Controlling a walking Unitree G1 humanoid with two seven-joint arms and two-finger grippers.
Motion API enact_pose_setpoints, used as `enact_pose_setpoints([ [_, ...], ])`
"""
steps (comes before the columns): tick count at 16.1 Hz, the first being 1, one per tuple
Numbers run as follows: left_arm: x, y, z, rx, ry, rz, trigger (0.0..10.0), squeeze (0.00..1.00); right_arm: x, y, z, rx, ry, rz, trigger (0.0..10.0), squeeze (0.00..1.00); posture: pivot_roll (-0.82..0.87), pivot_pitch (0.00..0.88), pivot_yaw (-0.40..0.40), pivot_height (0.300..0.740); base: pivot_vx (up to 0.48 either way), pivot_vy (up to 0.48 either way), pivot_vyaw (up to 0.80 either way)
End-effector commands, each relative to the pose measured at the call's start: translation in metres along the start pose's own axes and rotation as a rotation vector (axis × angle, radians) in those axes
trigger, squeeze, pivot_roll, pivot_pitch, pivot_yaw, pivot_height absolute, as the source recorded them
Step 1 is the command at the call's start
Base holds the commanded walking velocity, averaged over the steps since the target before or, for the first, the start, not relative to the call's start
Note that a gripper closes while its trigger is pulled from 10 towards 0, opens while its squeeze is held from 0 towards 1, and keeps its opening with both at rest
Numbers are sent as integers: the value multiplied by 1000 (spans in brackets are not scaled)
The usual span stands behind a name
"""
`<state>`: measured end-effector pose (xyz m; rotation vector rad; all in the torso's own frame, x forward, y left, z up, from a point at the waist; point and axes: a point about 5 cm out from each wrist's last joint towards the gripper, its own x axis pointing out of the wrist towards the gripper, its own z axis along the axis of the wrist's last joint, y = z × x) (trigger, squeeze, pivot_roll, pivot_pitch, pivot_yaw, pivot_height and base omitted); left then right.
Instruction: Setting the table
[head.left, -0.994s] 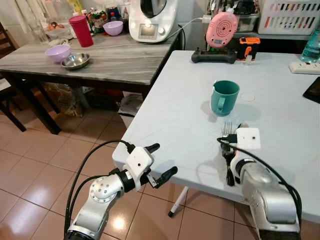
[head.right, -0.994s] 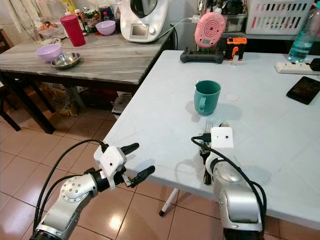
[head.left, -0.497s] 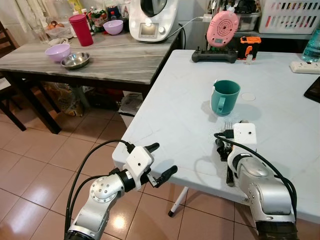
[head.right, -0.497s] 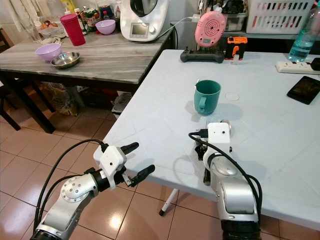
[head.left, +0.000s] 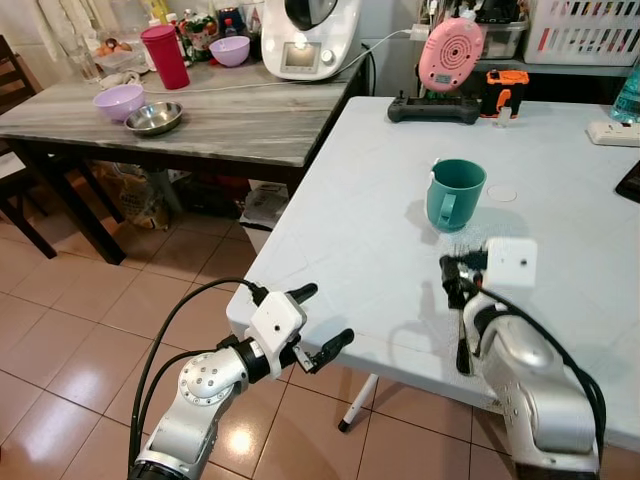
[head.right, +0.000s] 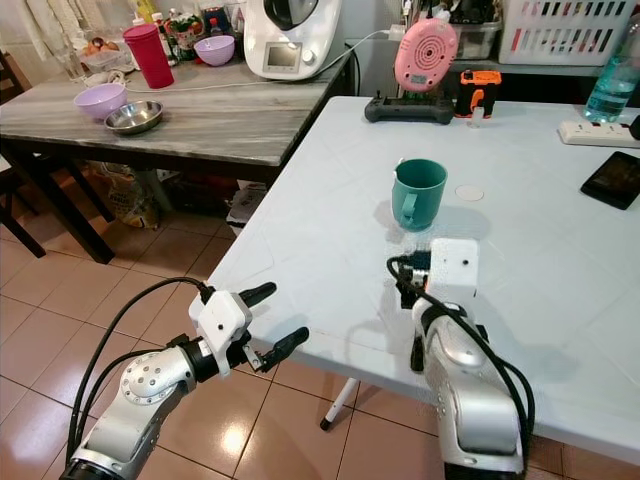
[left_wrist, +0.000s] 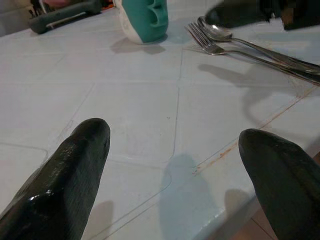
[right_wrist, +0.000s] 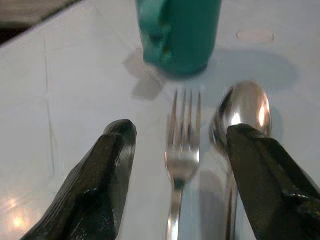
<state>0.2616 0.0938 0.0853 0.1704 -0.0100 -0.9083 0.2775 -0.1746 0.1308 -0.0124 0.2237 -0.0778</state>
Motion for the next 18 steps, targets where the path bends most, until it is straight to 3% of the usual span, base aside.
enact_pose_setpoints([
  [1,-3,6,-2,11,17,24,10000,0,-3,3,1,-5,-9,10,10000,0,-328,22,117,740,0,0,0],
  [4,-2,5,-4,9,20,14,10000,0,-2,9,-12,-3,44,25,10000,0,-335,26,122,740,0,0,0],
  [9,0,4,-2,8,15,7,10000,0,7,23,0,4,24,65,10000,0,-338,31,121,740,0,0,0],
  [18,-5,4,-1,10,23,1,10000,0,6,18,-21,2,135,22,10000,0,-327,41,124,740,0,0,0],
])
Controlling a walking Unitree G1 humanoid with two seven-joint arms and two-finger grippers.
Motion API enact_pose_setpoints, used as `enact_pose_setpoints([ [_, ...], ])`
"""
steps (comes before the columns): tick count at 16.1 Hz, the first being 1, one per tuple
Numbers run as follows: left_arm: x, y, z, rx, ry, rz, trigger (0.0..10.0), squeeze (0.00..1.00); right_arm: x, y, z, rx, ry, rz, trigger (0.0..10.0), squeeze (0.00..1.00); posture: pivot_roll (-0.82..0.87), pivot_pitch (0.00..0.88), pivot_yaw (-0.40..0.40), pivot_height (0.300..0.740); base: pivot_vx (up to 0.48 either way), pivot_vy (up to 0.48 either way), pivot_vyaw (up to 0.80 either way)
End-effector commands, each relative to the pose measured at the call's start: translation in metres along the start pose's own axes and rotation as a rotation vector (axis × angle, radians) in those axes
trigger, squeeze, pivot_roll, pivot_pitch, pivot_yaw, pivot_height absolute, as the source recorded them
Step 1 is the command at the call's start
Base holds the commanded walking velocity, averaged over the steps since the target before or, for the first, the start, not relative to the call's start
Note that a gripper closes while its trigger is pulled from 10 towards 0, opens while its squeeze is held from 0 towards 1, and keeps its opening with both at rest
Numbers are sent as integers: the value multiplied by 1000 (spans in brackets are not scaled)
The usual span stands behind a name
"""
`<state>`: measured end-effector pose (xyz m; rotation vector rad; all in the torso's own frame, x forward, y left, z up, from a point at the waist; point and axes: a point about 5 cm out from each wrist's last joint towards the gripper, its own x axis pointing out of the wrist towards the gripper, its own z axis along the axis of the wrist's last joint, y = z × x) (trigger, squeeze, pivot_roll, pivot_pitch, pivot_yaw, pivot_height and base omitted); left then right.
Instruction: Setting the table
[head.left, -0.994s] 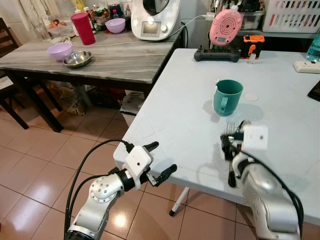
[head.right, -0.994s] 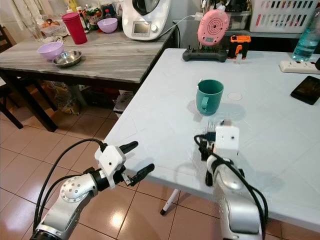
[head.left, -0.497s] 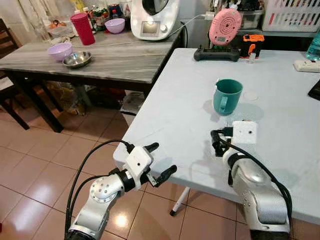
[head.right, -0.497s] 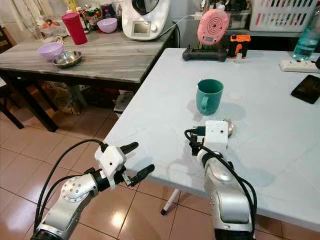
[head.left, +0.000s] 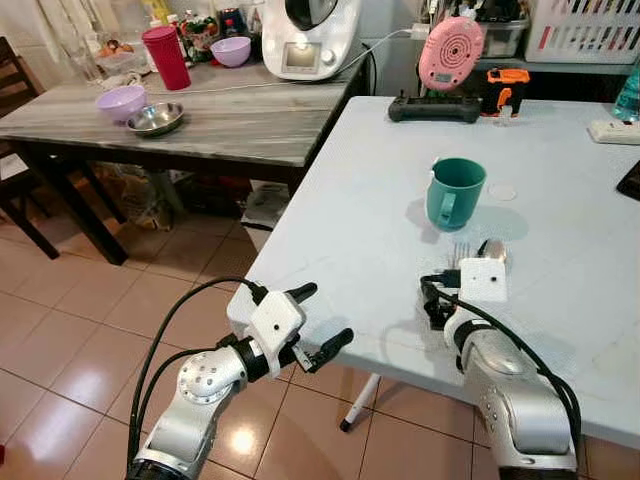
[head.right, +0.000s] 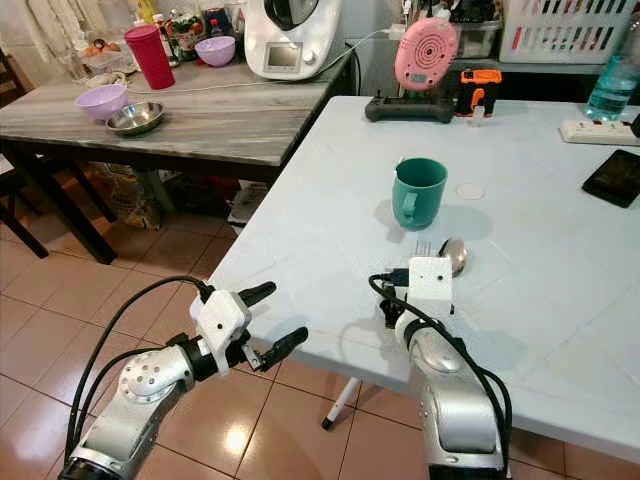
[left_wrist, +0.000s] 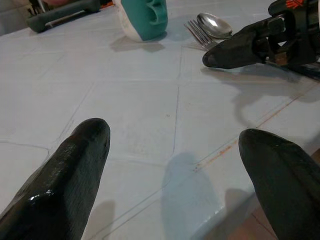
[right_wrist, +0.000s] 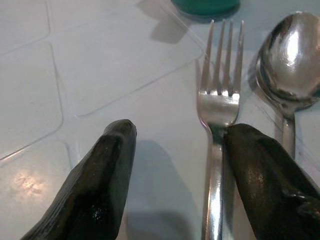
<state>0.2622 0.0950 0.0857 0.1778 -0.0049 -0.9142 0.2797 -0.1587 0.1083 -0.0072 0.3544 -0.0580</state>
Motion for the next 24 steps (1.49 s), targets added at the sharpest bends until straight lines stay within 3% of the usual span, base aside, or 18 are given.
enact_pose_setpoints([
  [1,-4,3,-1,4,16,2,10000,0,1,2,0,3,9,2,10000,0,-327,41,124,740,0,0,0],
  [2,-3,2,-1,1,17,-16,10000,0,3,2,-5,-3,51,-2,10000,0,-329,44,126,740,0,0,0],
  [3,-3,1,-1,0,16,-24,10000,0,3,3,-7,16,59,1,3804,0,-329,45,126,740,0,0,0],
  [4,-3,1,-1,-2,15,-30,10000,0,3,3,-8,23,66,1,196,0,-329,45,126,740,0,0,0],
  [15,-3,-2,-3,-26,35,-106,10000,0,9,-2,-29,-11,182,-19,0,0,-332,42,121,740,0,0,0],
  [24,-5,1,-6,-20,68,-108,10000,0,9,-1,-29,1,181,-6,0,0,-325,38,122,740,0,0,0],
])
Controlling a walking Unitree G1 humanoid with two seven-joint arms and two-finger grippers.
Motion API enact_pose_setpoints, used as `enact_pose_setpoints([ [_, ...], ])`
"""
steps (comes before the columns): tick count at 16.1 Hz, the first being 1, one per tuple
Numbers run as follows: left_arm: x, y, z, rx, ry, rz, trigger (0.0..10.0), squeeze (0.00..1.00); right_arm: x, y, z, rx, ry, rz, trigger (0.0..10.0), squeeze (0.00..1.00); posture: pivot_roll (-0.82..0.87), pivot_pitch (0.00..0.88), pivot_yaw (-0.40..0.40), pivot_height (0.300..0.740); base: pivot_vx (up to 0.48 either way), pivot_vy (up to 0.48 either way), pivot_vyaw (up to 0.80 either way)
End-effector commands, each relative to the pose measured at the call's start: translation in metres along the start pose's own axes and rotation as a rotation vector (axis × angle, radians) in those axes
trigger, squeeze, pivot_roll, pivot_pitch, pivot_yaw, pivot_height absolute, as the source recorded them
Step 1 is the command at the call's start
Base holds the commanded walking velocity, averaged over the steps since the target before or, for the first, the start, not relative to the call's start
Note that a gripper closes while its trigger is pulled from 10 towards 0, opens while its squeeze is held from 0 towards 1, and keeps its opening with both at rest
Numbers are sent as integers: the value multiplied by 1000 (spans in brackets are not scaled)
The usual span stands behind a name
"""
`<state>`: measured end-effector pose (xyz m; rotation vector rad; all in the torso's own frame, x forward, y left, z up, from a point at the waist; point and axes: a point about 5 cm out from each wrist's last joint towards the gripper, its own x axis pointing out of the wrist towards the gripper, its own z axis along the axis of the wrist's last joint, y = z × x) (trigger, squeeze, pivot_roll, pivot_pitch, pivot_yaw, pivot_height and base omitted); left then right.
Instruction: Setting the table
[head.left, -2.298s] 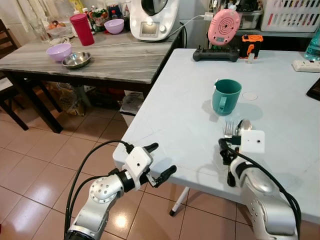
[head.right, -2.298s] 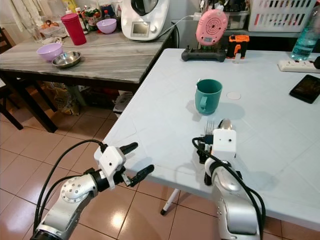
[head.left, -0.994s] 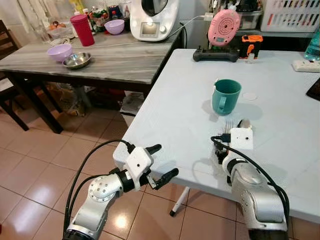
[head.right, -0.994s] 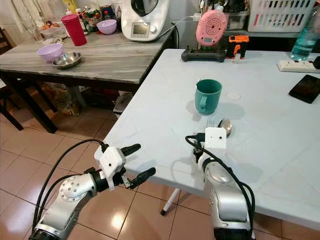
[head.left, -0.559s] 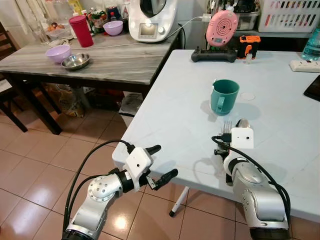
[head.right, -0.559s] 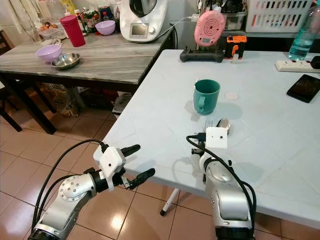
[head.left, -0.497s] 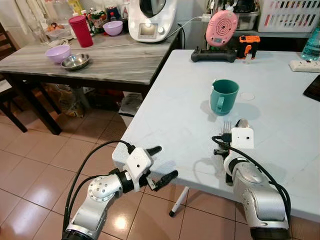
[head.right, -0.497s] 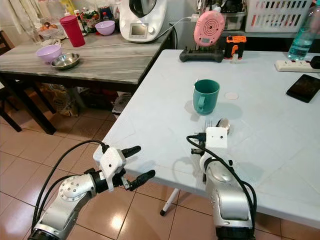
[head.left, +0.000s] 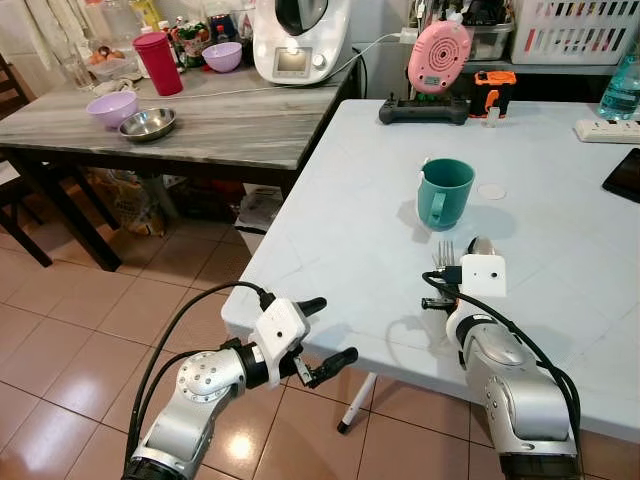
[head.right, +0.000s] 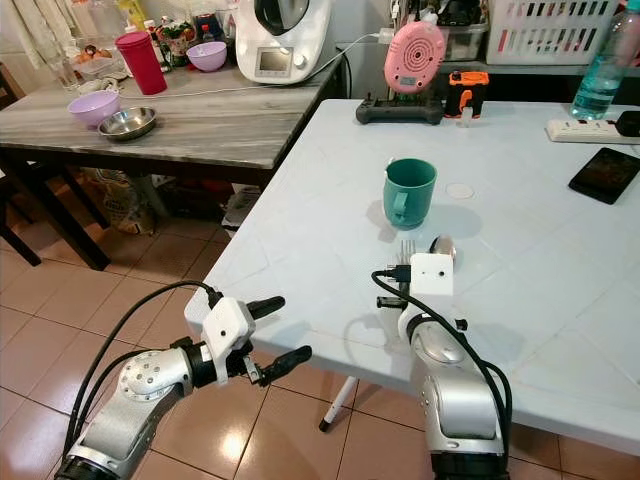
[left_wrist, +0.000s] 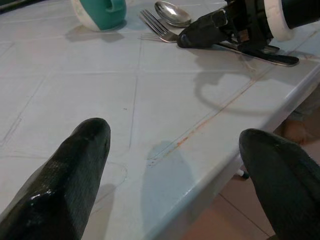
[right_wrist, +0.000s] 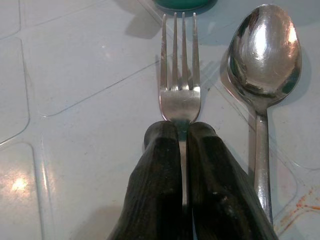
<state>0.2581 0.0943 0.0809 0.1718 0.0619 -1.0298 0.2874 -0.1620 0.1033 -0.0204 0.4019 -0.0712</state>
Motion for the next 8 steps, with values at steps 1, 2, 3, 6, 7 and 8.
enact_pose_setpoints([
  [1,-5,7,-2,-12,14,38,10000,0,1,2,-27,14,134,11,0,0,-325,38,122,740,0,0,0],
  [2,-4,10,-1,-19,4,66,10000,0,1,2,-27,26,130,10,0,0,-325,38,124,740,0,0,0],
  [3,-2,16,2,-35,-13,109,10000,0,2,2,-21,63,101,11,0,0,-324,40,126,740,0,0,0],
  [6,-2,32,12,-76,-68,240,10000,0,-3,6,21,175,-102,25,0,0,-325,41,126,740,0,0,0],
  [7,-3,40,15,-76,-84,323,10000,0,-6,4,37,213,-186,8,0,0,-325,40,125,740,0,0,0],
  [8,-3,43,15,-75,-83,361,10000,0,-8,4,42,228,-210,5,0,0,-324,38,125,740,0,0,0],
])
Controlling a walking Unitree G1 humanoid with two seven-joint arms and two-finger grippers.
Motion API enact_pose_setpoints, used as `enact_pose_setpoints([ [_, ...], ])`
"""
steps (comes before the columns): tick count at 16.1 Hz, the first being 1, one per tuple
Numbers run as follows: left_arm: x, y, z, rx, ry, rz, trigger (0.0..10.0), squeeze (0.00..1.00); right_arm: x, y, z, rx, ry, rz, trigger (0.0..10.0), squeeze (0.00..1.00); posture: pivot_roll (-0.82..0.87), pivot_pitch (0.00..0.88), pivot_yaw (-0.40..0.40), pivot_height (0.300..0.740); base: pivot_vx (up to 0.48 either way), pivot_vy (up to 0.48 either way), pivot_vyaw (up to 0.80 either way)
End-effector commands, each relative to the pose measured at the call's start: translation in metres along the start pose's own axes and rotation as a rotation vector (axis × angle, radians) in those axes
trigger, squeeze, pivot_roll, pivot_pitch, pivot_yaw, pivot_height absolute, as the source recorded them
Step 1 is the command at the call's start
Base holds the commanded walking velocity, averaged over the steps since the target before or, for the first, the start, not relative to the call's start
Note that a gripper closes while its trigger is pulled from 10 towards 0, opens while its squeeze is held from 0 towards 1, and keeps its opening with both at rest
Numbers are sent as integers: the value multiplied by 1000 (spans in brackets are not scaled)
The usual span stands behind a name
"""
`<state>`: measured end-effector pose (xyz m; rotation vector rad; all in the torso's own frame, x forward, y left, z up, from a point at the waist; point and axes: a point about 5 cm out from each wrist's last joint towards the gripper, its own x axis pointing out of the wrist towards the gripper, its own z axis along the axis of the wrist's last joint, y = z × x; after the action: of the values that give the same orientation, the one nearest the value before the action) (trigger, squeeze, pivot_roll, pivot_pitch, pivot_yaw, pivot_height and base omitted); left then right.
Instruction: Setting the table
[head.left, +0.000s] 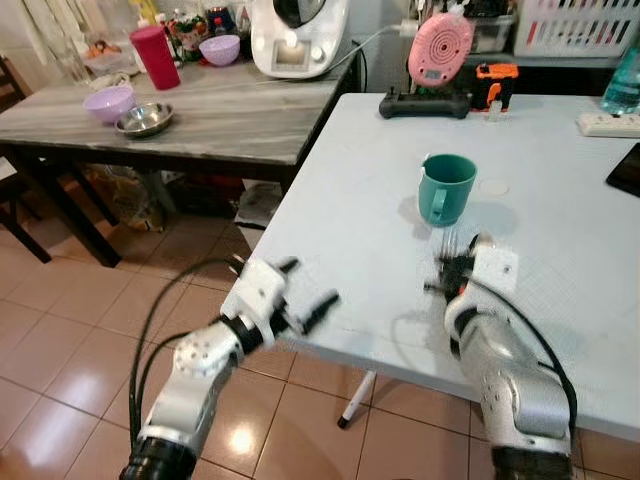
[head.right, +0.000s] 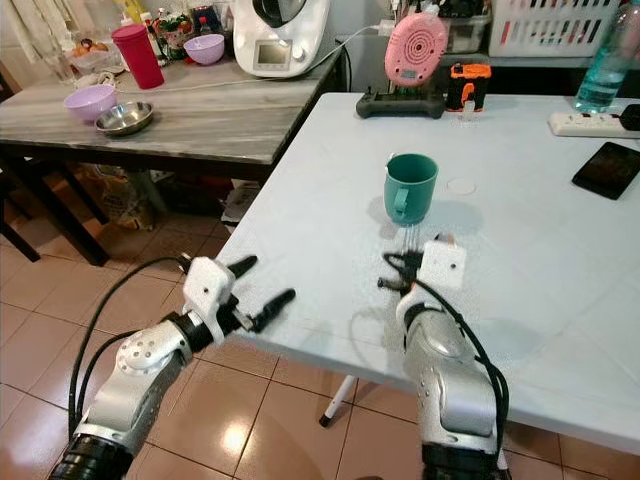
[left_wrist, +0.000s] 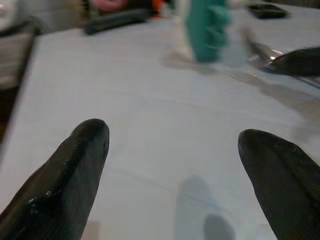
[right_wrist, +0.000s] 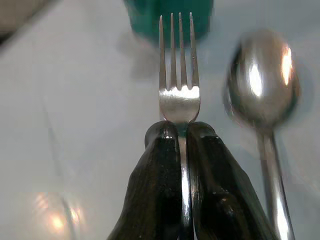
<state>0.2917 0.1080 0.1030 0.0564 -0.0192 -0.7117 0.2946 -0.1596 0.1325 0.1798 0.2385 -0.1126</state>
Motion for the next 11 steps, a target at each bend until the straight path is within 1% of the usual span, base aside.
enact_pose_setpoints([
  [1,-3,10,-3,3,22,68,10000,0,-2,4,15,29,-74,3,0,0,-325,37,125,740,0,0,0],
  [2,-2,12,-3,17,26,109,10000,0,-4,3,20,54,-102,-8,0,0,-325,35,125,740,0,0,0],
  [4,-2,15,-3,26,31,153,10000,0,-5,2,22,77,-120,-19,0,0,-326,34,125,740,0,0,0],
  [5,-1,14,-3,6,34,163,10000,0,-7,3,24,83,-136,-13,2471,0,-327,32,126,740,0,0,0],
  [6,0,15,-4,-34,42,175,10000,0,-9,3,24,91,-141,-14,10000,0,-329,31,126,740,0,0,0],
  [8,2,15,-5,-80,38,170,10000,0,-10,2,25,94,-158,-20,10000,0,-329,29,126,740,0,0,0],
  [9,3,17,-4,-104,29,185,10000,0,-11,2,24,96,-158,-18,10000,0,-329,27,126,740,0,0,0],
  [11,4,18,-3,-114,29,198,10000,0,-11,1,22,103,-144,-26,10000,0,-329,25,128,740,0,257,-441],
])
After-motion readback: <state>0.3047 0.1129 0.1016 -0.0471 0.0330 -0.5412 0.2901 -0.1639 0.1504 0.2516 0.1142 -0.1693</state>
